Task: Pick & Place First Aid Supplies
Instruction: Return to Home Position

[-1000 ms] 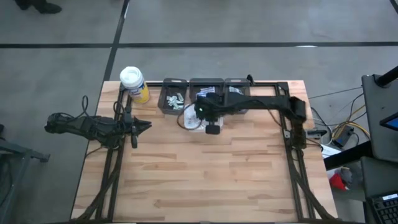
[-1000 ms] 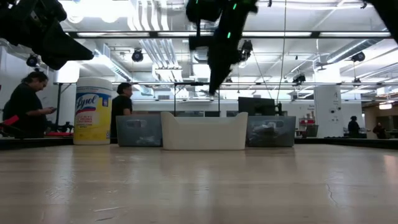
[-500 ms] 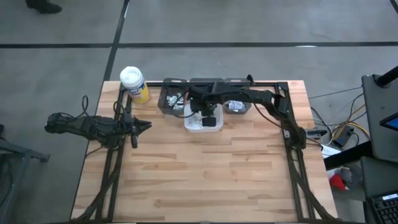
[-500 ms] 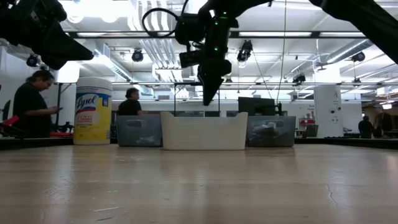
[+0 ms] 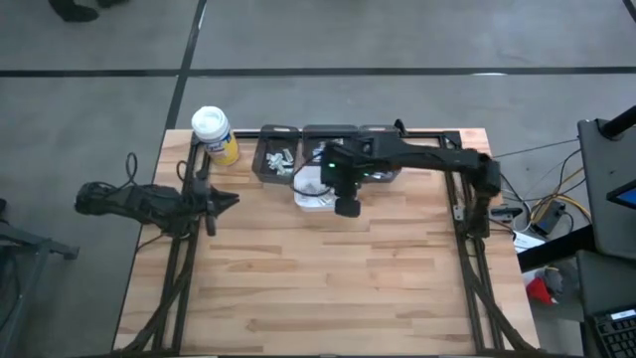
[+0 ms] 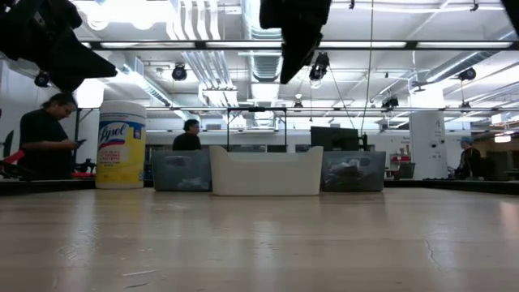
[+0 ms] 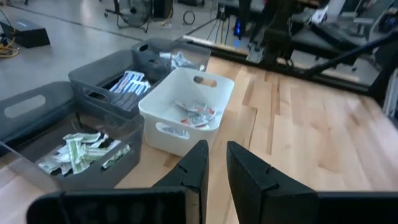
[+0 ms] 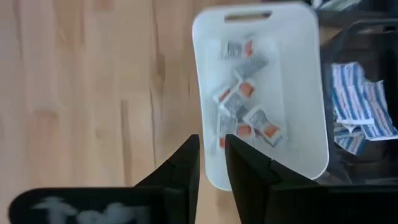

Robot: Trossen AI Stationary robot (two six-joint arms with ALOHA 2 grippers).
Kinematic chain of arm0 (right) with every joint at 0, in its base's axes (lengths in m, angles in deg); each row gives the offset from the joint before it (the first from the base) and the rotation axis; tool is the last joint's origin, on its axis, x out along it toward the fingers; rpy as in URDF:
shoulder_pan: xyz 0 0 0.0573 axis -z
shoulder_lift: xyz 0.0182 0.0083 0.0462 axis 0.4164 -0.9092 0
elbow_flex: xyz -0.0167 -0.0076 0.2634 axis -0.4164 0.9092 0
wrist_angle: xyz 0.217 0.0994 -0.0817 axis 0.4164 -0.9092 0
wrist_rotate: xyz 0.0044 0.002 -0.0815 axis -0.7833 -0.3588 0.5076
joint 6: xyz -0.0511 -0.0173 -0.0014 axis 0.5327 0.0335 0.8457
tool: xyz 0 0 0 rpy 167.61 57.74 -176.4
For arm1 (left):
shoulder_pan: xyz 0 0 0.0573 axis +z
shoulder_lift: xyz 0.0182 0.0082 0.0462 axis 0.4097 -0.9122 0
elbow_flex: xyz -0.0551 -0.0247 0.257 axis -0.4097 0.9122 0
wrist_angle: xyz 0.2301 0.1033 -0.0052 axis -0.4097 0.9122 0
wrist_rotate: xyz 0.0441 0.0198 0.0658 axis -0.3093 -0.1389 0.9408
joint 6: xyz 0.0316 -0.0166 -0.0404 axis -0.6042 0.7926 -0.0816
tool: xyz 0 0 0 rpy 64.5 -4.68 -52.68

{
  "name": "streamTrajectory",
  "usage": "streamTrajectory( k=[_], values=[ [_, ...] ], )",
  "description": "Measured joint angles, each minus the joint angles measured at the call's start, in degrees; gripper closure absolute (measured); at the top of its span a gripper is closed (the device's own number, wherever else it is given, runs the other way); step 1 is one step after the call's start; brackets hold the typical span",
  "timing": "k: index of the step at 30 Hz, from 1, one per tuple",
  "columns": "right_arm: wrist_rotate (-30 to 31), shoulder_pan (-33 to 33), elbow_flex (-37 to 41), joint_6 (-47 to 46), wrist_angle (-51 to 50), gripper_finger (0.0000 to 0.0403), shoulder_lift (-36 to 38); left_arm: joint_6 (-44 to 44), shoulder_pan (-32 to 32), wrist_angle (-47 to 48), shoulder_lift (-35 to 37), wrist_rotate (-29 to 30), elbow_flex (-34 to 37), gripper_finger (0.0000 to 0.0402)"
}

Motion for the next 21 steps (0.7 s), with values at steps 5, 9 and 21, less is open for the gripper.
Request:
streamTrajectory(
  k=[5,9,21],
  values=[
    [0.3,-2.9,18.2,-6.7,17.3,0.0338,11.7,-0.7,0.0,-0.6,4.3,0.1,0.5,0.0346],
    [0.1,-4.7,32.6,-13.3,29.2,0.0338,21.1,-1.4,0.0,-3.7,7.7,0.1,3.3,0.0346],
    [2.1,-5.2,66.6,-27.2,54.5,0.0317,47.1,-1.7,0.0,-11.2,10.5,0.0,9.8,0.0346]
  ],
)
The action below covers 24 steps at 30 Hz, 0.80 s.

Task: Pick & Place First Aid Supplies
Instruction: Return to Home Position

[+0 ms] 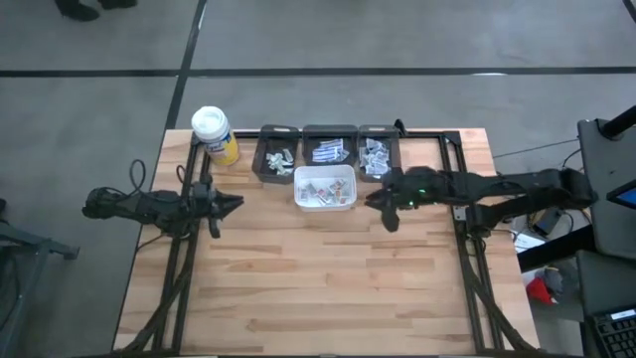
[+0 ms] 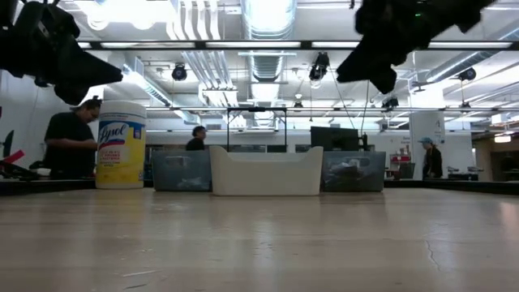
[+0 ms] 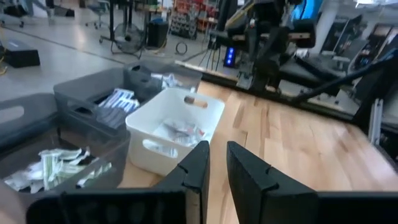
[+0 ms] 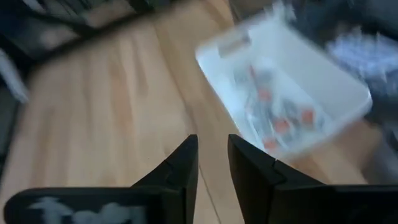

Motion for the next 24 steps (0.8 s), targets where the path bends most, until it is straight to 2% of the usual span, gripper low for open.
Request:
streamTrajectory(
  k=[4,13,20,24],
  values=[
    [-0.5,-0.1,10.3,0.1,13.7,0.0313,8.0,0.0,0.0,-0.4,0.0,0.0,-0.1,0.0346],
    [-0.2,0.0,26.8,-2.3,30.2,0.0322,25.5,0.0,0.0,-0.7,0.0,0.0,-0.4,0.0346],
    [-0.4,-0.1,33.4,-2.5,30.9,0.0336,36.7,-0.2,0.0,-0.7,0.0,0.0,-0.4,0.0346],
    [-0.5,0.0,36.0,0.9,30.9,0.0339,40.8,-1.3,0.0,-0.6,0.0,0.0,-0.3,0.0346]
  ],
)
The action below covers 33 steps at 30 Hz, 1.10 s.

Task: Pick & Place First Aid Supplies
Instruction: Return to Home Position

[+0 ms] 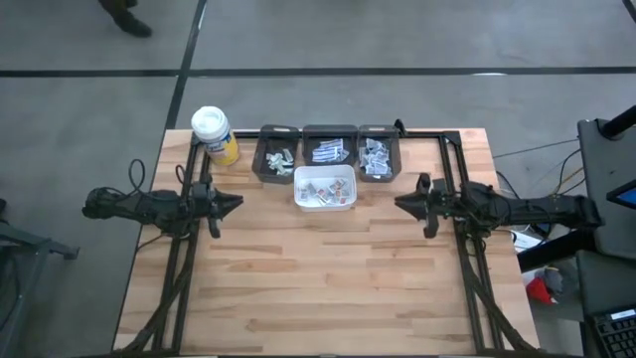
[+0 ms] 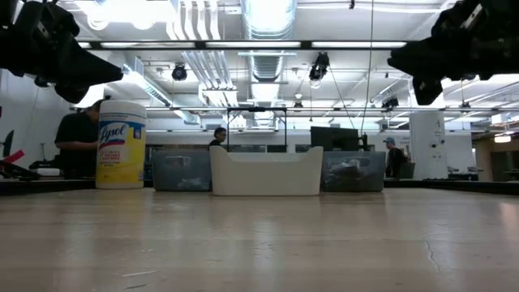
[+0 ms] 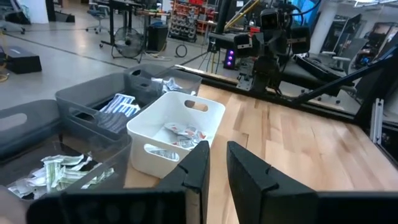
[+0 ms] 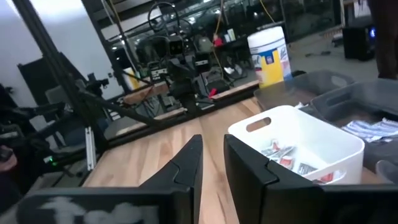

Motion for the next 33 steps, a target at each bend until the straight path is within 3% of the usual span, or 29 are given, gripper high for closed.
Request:
streamTrajectory(
  k=[9,22,33],
  values=[
    [0.0,0.0,5.2,5.6,-0.4,0.0327,3.8,-0.6,0.0,2.1,0.0,0.0,1.1,0.0346],
    [-0.2,0.0,5.2,7.4,-1.7,0.0309,4.4,1.7,0.0,0.8,0.0,0.3,3.3,0.0346],
    [-0.2,0.0,5.2,8.7,-2.2,0.0328,4.4,2.9,0.0,1.2,-0.2,0.4,4.5,0.0346]
  ],
)
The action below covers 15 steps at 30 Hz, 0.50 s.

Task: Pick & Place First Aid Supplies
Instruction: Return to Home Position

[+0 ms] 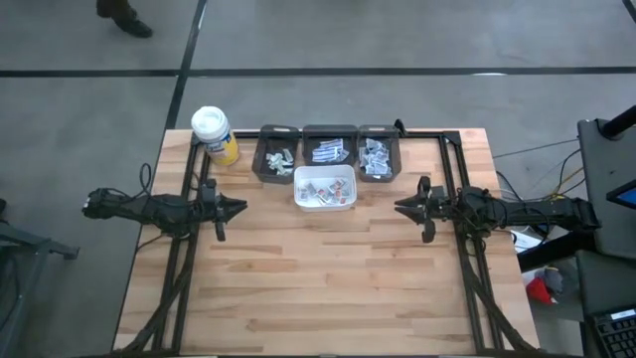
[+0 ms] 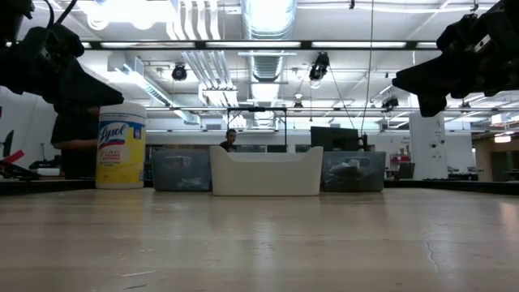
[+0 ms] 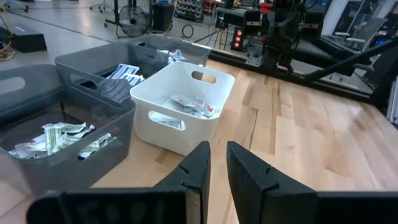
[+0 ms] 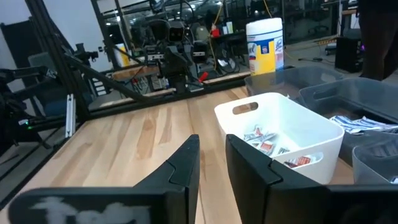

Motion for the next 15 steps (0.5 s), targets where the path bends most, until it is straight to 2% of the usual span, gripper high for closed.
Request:
streamTrajectory(
  k=[8,15],
  values=[
    [-0.1,0.0,0.0,0.0,0.0,0.034,0.0,0.0,0.0,0.3,0.0,0.0,0.0,0.0346],
    [-0.1,0.0,0.0,0.0,0.0,0.0331,0.0,0.0,0.0,0.5,0.0,0.0,0.0,0.0346]
  ],
)
